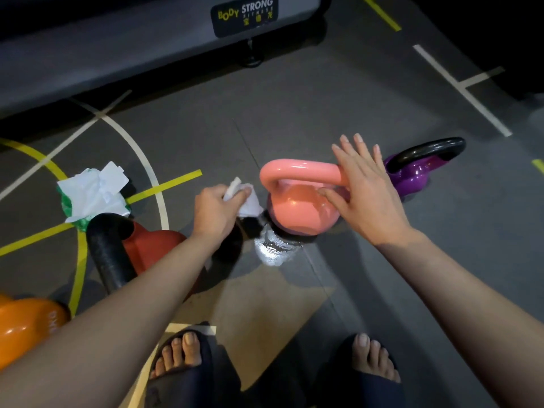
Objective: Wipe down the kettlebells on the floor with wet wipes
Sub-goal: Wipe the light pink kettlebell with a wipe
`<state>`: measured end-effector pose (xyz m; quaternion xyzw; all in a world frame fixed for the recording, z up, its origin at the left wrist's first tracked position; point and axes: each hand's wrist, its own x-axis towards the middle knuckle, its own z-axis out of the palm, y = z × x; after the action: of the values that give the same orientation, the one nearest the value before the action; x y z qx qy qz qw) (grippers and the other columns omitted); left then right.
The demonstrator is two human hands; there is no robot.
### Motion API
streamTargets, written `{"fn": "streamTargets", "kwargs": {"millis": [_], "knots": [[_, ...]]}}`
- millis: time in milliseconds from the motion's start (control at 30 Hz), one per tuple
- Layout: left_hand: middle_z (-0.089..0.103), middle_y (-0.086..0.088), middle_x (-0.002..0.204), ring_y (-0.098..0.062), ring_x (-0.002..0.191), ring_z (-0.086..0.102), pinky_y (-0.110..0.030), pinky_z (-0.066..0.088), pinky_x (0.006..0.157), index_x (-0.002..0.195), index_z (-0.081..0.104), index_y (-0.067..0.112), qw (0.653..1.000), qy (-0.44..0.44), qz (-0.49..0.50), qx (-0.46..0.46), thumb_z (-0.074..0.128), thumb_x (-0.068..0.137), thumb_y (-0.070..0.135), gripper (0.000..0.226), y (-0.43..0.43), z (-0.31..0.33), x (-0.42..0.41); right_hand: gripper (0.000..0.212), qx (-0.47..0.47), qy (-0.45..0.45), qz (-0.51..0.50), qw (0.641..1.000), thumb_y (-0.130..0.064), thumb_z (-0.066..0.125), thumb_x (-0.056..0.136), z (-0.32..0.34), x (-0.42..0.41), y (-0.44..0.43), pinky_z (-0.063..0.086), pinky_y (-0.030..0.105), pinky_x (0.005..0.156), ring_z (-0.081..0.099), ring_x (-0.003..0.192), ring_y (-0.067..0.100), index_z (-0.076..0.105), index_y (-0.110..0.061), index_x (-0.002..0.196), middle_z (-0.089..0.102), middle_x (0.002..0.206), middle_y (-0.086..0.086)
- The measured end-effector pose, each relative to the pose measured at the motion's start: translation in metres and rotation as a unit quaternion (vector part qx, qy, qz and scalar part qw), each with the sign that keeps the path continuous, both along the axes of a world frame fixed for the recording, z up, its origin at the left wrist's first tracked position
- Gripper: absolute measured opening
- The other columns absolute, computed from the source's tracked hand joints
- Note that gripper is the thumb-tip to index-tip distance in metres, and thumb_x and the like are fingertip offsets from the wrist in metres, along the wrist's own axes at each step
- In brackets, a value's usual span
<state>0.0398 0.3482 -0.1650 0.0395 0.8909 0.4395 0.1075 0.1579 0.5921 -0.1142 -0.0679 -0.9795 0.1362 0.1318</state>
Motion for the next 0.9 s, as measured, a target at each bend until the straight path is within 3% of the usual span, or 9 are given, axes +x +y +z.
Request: {"fn": "streamTargets", "kwargs": {"millis": [167, 300, 367, 433, 533, 667, 733, 800, 900], "knots": [[0.065, -0.004, 0.081, -0.027, 0.079, 0.058, -0.036, 0.041, 0.067, 0.083, 0.061, 0.012, 0.999, 0.027, 0.007, 0.032, 0.070, 0.093, 0.035, 0.026, 0.026, 0.044, -0.004, 0.077, -0.044, 0.021, 0.021, 0.999, -0.038, 0.075, 0.090, 0.008, 0.012, -0.013, 0.005, 0.043, 0.128, 0.017, 0.156, 0.030, 0.041, -0.007, 0.153, 0.028, 0.165, 0.012], [0.067, -0.005, 0.096, -0.028, 0.088, 0.063, -0.035, 0.051, 0.078, 0.095, 0.059, 0.015, 0.996, -0.050, 0.062, 0.043, 0.063, 0.092, 0.038, 0.024, 0.030, 0.038, 0.001, 0.080, -0.110, -0.033, -0.033, 0.993, -0.049, 0.077, 0.084, 0.016, 0.007, -0.006, 0.032, 0.039, 0.120, 0.044, 0.142, 0.027, 0.048, -0.013, 0.149, 0.050, 0.152, 0.008], [0.069, -0.011, 0.102, -0.029, 0.089, 0.067, -0.041, 0.060, 0.080, 0.103, 0.060, 0.015, 0.969, -0.158, 0.124, 0.142, 0.057, 0.091, 0.035, 0.024, 0.037, 0.035, 0.007, 0.075, -0.135, -0.065, -0.055, 0.987, -0.058, 0.072, 0.082, 0.022, 0.002, -0.002, 0.043, 0.036, 0.107, 0.056, 0.127, 0.025, 0.055, -0.018, 0.143, 0.062, 0.136, 0.004], [0.067, -0.011, 0.098, -0.025, 0.083, 0.064, -0.029, 0.057, 0.069, 0.112, 0.060, 0.010, 0.928, -0.252, 0.133, 0.241, 0.050, 0.103, 0.021, 0.018, 0.051, 0.039, 0.017, 0.062, -0.143, -0.070, -0.054, 0.986, -0.063, 0.070, 0.082, 0.025, -0.002, 0.001, 0.050, 0.037, 0.096, 0.063, 0.113, 0.023, 0.063, -0.024, 0.130, 0.068, 0.118, 0.000], [0.059, -0.009, 0.088, -0.023, 0.084, 0.055, -0.036, 0.046, 0.074, 0.139, 0.050, 0.006, 0.903, -0.261, 0.156, 0.305, 0.044, 0.108, 0.019, 0.034, 0.075, 0.043, 0.019, 0.054, -0.147, -0.071, -0.057, 0.985, -0.074, 0.063, 0.079, 0.028, -0.003, 0.004, 0.054, 0.042, 0.081, 0.067, 0.095, 0.024, 0.068, -0.031, 0.112, 0.068, 0.098, -0.004], [0.057, -0.008, 0.090, -0.023, 0.078, 0.059, -0.030, 0.048, 0.069, 0.113, 0.051, 0.019, 0.907, -0.271, 0.052, 0.317, 0.049, 0.107, 0.022, 0.007, 0.116, 0.052, 0.007, 0.046, -0.132, -0.047, -0.148, 0.979, -0.066, 0.063, 0.086, 0.014, 0.017, -0.006, 0.051, 0.041, 0.068, 0.066, 0.085, 0.033, 0.067, -0.022, 0.099, 0.072, 0.087, 0.002], [0.063, -0.007, 0.098, -0.021, 0.082, 0.062, -0.034, 0.055, 0.077, 0.114, 0.051, 0.020, 0.920, -0.281, -0.012, 0.273, 0.054, 0.102, 0.031, 0.017, 0.145, 0.055, 0.005, 0.044, -0.134, -0.040, -0.213, 0.967, -0.060, 0.062, 0.089, 0.009, 0.027, -0.008, 0.047, 0.041, 0.065, 0.064, 0.084, 0.039, 0.064, -0.016, 0.092, 0.070, 0.083, 0.007], [0.067, -0.013, 0.116, -0.028, 0.100, 0.066, -0.045, 0.055, 0.096, 0.123, 0.053, 0.015, 0.945, -0.258, -0.041, 0.198, 0.051, 0.095, 0.040, 0.037, 0.165, 0.052, 0.005, 0.045, -0.132, -0.024, -0.239, 0.962, -0.060, 0.059, 0.091, 0.009, 0.034, 0.000, 0.043, 0.041, 0.063, 0.062, 0.081, 0.041, 0.062, -0.015, 0.088, 0.067, 0.079, 0.009], [0.063, -0.013, 0.132, -0.030, 0.120, 0.062, -0.042, 0.050, 0.103, 0.130, 0.052, 0.011, 0.964, -0.216, -0.071, 0.137, 0.049, 0.102, 0.034, 0.036, 0.162, 0.053, 0.013, 0.042, -0.121, -0.026, -0.227, 0.966, -0.060, 0.059, 0.091, 0.015, 0.038, 0.018, 0.039, 0.037, 0.063, 0.064, 0.082, 0.036, 0.067, -0.018, 0.092, 0.068, 0.082, 0.006]]}}
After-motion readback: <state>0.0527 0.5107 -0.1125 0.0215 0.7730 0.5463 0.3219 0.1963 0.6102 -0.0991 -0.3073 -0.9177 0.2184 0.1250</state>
